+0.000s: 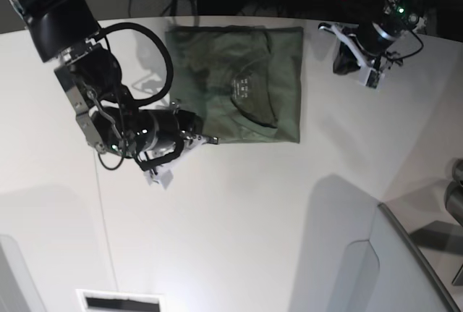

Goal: Layout the t-shirt on the table in an organized manner, then fold the t-shirt properly
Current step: 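Press both grippers along the folded shirt's sides to square it, then press the left gripper onto the shirt's label area to flatten it, then grasp the folded shirt's edge with the left gripper and drag it toward the right gripper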

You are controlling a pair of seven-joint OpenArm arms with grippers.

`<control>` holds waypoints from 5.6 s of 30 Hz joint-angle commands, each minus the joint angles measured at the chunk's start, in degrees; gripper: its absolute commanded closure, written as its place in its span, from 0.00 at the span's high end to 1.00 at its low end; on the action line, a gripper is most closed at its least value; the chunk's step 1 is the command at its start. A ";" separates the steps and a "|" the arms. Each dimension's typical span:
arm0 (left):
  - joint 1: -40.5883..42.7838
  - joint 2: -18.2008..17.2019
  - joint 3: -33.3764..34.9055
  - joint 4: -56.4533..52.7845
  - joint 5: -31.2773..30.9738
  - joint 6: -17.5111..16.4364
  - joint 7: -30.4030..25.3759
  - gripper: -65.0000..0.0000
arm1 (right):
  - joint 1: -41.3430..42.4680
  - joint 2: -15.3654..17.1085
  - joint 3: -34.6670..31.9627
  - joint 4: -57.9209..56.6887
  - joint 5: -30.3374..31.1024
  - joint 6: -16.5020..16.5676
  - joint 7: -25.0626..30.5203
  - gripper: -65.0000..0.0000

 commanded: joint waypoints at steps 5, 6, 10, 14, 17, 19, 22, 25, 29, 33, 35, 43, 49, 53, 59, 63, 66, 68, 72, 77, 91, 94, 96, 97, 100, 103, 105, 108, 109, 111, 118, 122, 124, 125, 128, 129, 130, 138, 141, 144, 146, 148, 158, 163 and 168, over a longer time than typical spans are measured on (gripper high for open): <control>2.56 -0.04 -0.66 0.91 -1.08 -0.51 -1.27 0.00 | 4.34 0.31 0.36 -8.49 -0.30 1.63 6.21 0.00; 2.82 0.05 -0.66 1.00 -1.08 -0.51 -1.27 0.00 | 4.69 0.31 0.36 -10.95 -0.30 1.63 6.91 0.00; 2.91 0.22 -0.22 1.00 -1.08 -0.51 -1.27 0.00 | 4.69 0.31 0.36 -15.43 -0.30 1.72 10.51 0.00; 2.82 0.31 -0.04 1.00 -1.08 -0.51 -1.27 0.00 | 4.60 0.31 0.36 -14.47 -0.04 1.63 10.95 0.00; 2.91 0.31 -0.04 1.53 -1.17 -0.51 -1.27 0.00 | 2.84 0.75 0.62 -7.17 -0.21 1.37 10.69 0.00; 3.00 0.31 -0.04 1.71 -1.17 -0.60 -1.27 0.00 | 0.47 2.07 0.71 -0.40 -0.30 1.37 10.69 0.00; 3.00 1.63 -0.04 4.34 -3.54 -1.21 -1.00 0.00 | -3.93 4.26 0.80 7.86 -0.21 1.28 11.04 0.00; 1.95 2.33 -0.04 6.10 -9.70 -2.18 -0.74 0.00 | -6.74 5.67 0.80 9.62 -0.21 1.28 11.04 0.00; -3.59 2.33 -0.22 4.96 -18.49 -2.18 8.67 0.00 | -9.29 6.37 0.80 8.13 -0.30 1.28 11.04 0.00; -9.57 2.33 -0.13 -0.67 -24.82 -2.18 17.02 0.18 | -10.17 7.52 0.80 6.54 -0.30 1.28 11.04 0.00; -11.77 2.33 -0.13 -4.89 -25.96 -2.53 17.02 0.43 | -10.61 7.60 0.80 6.19 -0.30 1.28 11.04 0.00; -14.85 2.69 5.59 -12.62 -26.05 -9.61 16.93 0.64 | -10.87 7.60 0.80 3.56 -0.30 1.28 11.13 0.00; -13.62 3.83 5.41 -11.31 -25.96 -9.61 16.93 0.63 | -10.87 7.60 0.80 2.41 -0.30 1.37 11.13 0.00; -13.35 3.83 5.06 -9.37 -25.87 -9.61 16.93 0.63 | -10.87 7.60 0.80 1.71 -0.30 1.37 11.13 0.00; -12.12 3.65 -5.23 -9.63 -25.44 -9.04 17.19 0.64 | -10.96 7.60 0.80 1.71 -0.30 1.37 11.13 0.00; -12.21 2.69 -6.55 -11.57 -25.44 -5.34 17.19 0.75 | -10.96 7.60 0.80 1.71 -0.30 1.46 11.13 0.00; -12.21 2.42 -3.29 -13.94 -25.61 -5.34 17.19 0.93 | -10.96 7.34 0.71 1.71 -0.30 1.46 11.13 0.00; -12.30 2.60 -1.62 -14.91 -25.70 -5.34 17.02 0.95 | -10.96 7.34 0.71 1.71 -0.30 1.46 11.13 0.00; -13.97 2.86 -0.04 -18.25 -25.87 -5.34 16.93 0.91 | -10.96 7.43 0.71 1.71 -0.30 1.46 11.13 0.00; -15.55 4.27 1.63 -21.77 -25.87 -5.34 16.93 0.91 | -11.05 7.52 0.71 1.71 -0.30 1.46 11.13 0.00; -18.63 5.59 5.15 -30.82 -25.70 -5.34 13.68 0.54 | -11.05 7.60 0.71 1.71 -0.30 1.54 11.13 0.00; -19.24 5.94 7.78 -32.23 -25.52 -5.34 13.59 0.55 | -11.05 7.60 0.71 1.71 -0.30 1.54 11.13 0.00; -19.68 6.03 9.19 -32.32 -25.52 -5.34 13.50 0.55 | -11.05 7.60 0.71 1.71 -0.30 1.54 11.13 0.00; -19.94 6.11 9.63 -32.40 -25.52 -5.34 13.50 0.55 | -11.05 7.60 0.71 1.71 -0.30 1.54 11.13 0.00; -20.56 6.99 9.72 -33.72 -25.52 -5.34 13.50 0.53 | -11.05 7.60 0.71 1.71 -0.30 1.54 11.13 0.00; -21.62 6.99 9.81 -35.48 -25.52 -5.34 13.50 0.52 | -11.14 7.60 0.71 1.71 -0.30 1.54 11.13 0.00; -21.70 6.99 9.63 -36.27 -25.52 -5.34 13.50 0.49 | -11.58 7.60 0.71 1.71 -0.30 1.54 11.13 0.00; -22.41 7.17 10.07 -36.62 -25.52 -5.34 13.41 0.31 | -11.66 7.60 0.71 1.71 -0.30 1.63 11.13 0.00; -22.76 7.26 10.07 -36.80 -25.52 -5.34 13.41 0.21 | -11.66 7.60 0.71 1.71 -0.30 1.63 11.13 0.00; -23.37 7.35 10.07 -38.12 -25.52 -5.34 13.41 0.05 | -11.75 7.60 0.71 1.71 -0.30 1.63 11.13 0.00; -25.40 7.52 10.16 -39.09 -25.35 -4.99 13.85 0.00 | -11.75 7.60 0.71 1.71 -0.30 1.63 11.13 0.00; -26.98 6.11 10.16 -37.06 -19.54 -4.99 14.12 0.00 | -11.84 7.60 0.71 1.71 -0.30 1.63 11.13 0.00; -27.86 5.94 10.16 -36.71 -14.18 -4.99 15.35 0.00 | -11.84 7.60 0.71 1.71 -0.30 1.63 11.13 0.00; -28.91 5.94 10.16 -36.71 -11.02 -5.26 16.40 0.00 | -11.84 7.60 0.71 1.71 -0.30 1.63 11.13 0.00; -30.67 5.85 10.16 -36.71 -1.87 -5.34 17.46 0.00 | -11.84 7.60 0.71 1.71 -0.30 1.63 11.13 0.00; -31.11 5.85 10.16 -36.36 1.11 -5.34 17.46 0.00 | -11.84 7.60 0.80 1.80 -0.30 1.63 11.13 0.00; -31.37 5.85 10.25 -35.74 3.40 -5.34 17.46 0.00 | -11.84 7.60 0.80 1.80 -0.30 1.63 11.13 0.00; -33.31 1.54 26.86 -30.82 12.10 -5.08 17.54 0.00 | -16.24 7.25 6.60 2.24 -0.12 1.28 19.57 0.00; -35.15 0.14 29.50 -30.91 12.10 -5.08 17.54 0.00 | -19.58 7.16 11.61 6.63 -0.30 1.54 21.33 0.00; -37.35 -1.27 32.84 -31.00 12.19 -5.08 17.54 0.00 | -23.36 7.25 16.18 13.49 -0.30 1.54 22.38 0.00; -39.29 -1.89 35.83 -31.00 12.19 -5.08 17.54 0.00 | -25.20 7.16 19.00 17.09 -0.30 1.28 22.65 0.00; -41.31 -1.89 39.52 -31.00 12.19 -4.99 17.54 0.00 | -26.26 7.16 21.63 19.47 -0.30 1.28 22.47 0.00; -51.94 -1.45 60.09 -31.17 12.19 -4.99 17.37 0.00 | -27.14 7.52 23.13 19.91 -0.30 -2.94 22.30 0.00; -55.29 -0.30 66.86 -31.17 12.19 -4.99 17.11 0.00 | -27.14 7.52 24.80 19.91 -0.30 -4.00 22.30 0.00; -56.34 1.10 69.41 -31.17 12.19 -4.99 13.15 0.00 | -27.31 7.34 26.65 20.00 -0.30 -4.08 22.30 0.00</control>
